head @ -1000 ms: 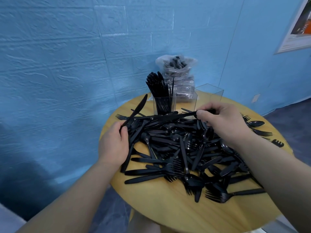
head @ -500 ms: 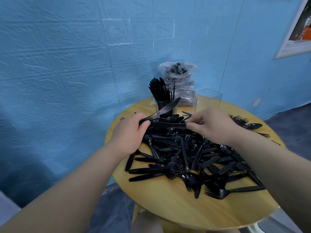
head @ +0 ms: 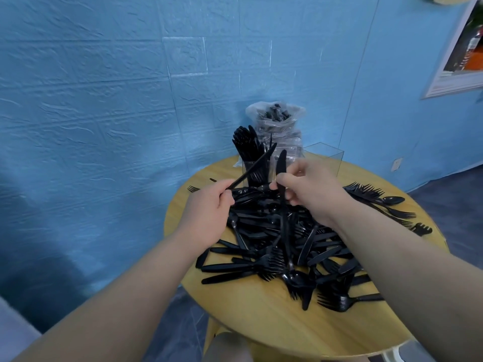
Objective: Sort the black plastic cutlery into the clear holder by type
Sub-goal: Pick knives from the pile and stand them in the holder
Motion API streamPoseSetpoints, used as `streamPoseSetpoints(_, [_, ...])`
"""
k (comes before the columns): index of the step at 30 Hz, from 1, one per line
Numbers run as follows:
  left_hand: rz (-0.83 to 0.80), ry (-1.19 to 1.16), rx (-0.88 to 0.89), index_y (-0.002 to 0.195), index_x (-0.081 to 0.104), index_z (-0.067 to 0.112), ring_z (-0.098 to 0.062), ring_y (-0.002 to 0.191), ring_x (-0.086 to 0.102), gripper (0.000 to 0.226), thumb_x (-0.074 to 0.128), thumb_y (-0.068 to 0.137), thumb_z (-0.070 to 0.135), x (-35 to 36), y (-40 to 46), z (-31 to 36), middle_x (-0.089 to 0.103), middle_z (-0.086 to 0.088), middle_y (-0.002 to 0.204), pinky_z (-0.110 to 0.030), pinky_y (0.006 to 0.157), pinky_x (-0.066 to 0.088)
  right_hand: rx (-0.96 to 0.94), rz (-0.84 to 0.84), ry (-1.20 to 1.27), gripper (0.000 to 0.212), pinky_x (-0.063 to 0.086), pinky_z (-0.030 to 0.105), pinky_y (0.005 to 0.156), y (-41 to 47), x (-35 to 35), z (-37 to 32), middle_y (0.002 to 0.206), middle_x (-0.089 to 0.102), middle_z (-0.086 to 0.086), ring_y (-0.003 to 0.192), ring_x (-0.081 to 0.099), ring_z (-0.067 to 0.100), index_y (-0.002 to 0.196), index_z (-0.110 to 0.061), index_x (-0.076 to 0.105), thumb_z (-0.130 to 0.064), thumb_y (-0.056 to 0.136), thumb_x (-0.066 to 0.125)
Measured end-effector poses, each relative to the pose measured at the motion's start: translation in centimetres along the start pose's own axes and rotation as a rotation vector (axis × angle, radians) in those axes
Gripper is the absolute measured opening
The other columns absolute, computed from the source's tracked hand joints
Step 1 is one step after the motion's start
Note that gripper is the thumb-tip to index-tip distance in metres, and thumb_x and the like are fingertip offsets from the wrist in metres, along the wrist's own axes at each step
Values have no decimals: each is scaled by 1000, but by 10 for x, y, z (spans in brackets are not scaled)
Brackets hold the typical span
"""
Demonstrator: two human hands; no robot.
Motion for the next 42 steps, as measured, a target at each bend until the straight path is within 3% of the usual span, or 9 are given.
streamPoseSetpoints(3, [-73, -109, -24, 114, 61, 29, 4, 68, 62, 31, 36, 101, 15, 9, -6, 4, 64, 13, 87, -25, 68, 54, 73, 17, 287, 21, 49, 22, 48, -1, 13, -3, 79, 69, 14, 48, 57, 12, 75, -10, 48, -5, 88, 63])
streamPoseSetpoints(6, [-137, -158, -37, 130, 53, 29, 0, 74, 66, 35, 36, 102, 18, 17, -9, 3, 66, 12, 97, -42, 74, 57, 118, 27, 477, 21, 50, 19, 48, 0, 24, -5, 73, 65, 11, 51, 62, 11, 76, -10, 50, -11, 86, 68])
streamPoseSetpoints(10, [-206, -193, -38, 127, 53, 30, -9, 58, 63, 35, 32, 101, 16, 18, -10, 2, 67, 7, 86, -41, 69, 56, 122, 95, 508, 23, 50, 19, 50, 3, 29, -3, 79, 66, 10, 53, 63, 12, 101, -10, 58, -12, 83, 72])
streamPoseSetpoints(15, [-183, -158, 41, 104, 60, 25, -9, 51, 44, 30, 30, 101, 20, 6, -10, -3, 51, 8, 58, -33, 54, 38, 112, 34, 388, 15, 54, 21, 56, 7, 33, 1, 62, 66, 2, 57, 63, 12, 78, -11, 59, -17, 83, 72])
streamPoseSetpoints(19, [-142, 187, 79, 101, 55, 23, -14, 59, 53, 27, 32, 101, 35, 1, -8, -14, 56, 4, 63, -30, 57, 41, 75, 2, 181, 25, 53, 22, 54, 15, 36, 6, 73, 71, 9, 56, 62, 12, 73, -12, 58, -31, 84, 70])
streamPoseSetpoints(24, [102, 230, -97, 94, 57, 18, -22, 78, 55, 30, 33, 100, 34, 0, 4, -71, 61, 2, 80, -40, 66, 46, -202, 33, -758, 21, 46, 29, 86, 30, 24, 24, 100, 70, -8, 93, 61, 15, 102, -23, 69, -32, 94, 52])
streamPoseSetpoints(27, [100, 257, -147, 92, 59, 16, -23, 86, 50, 31, 34, 100, 32, 13, 8, -90, 57, 3, 83, -41, 73, 42, -295, -46, -1068, 31, 29, 27, 91, 39, 28, 39, 118, 64, -1, 111, 46, 26, 123, -23, 61, -28, 96, 47])
streamPoseSetpoints(33, [47, 167, -198, 95, 56, 21, -18, 86, 49, 24, 34, 102, 28, 23, 14, -103, 51, 6, 87, -32, 71, 36, -376, -89, -1237, 36, 37, 36, 94, 63, 45, 55, 121, 59, -1, 107, 37, 28, 125, -25, 59, -39, 95, 45])
streamPoseSetpoints(42, [40, 177, -165, 95, 56, 11, -19, 87, 54, 30, 32, 102, 28, 25, 14, -103, 57, -1, 97, -41, 77, 45, -406, -128, -1308, 38, 41, 39, 91, 74, 63, 61, 115, 54, 3, 102, 38, 27, 123, -25, 61, -43, 93, 47])
Point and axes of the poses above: each hand's wrist, its own y-axis towards the middle knuckle, its own x-axis out of the palm, z = x × y, the point moved 3 cm from there along y, towards the middle knuckle
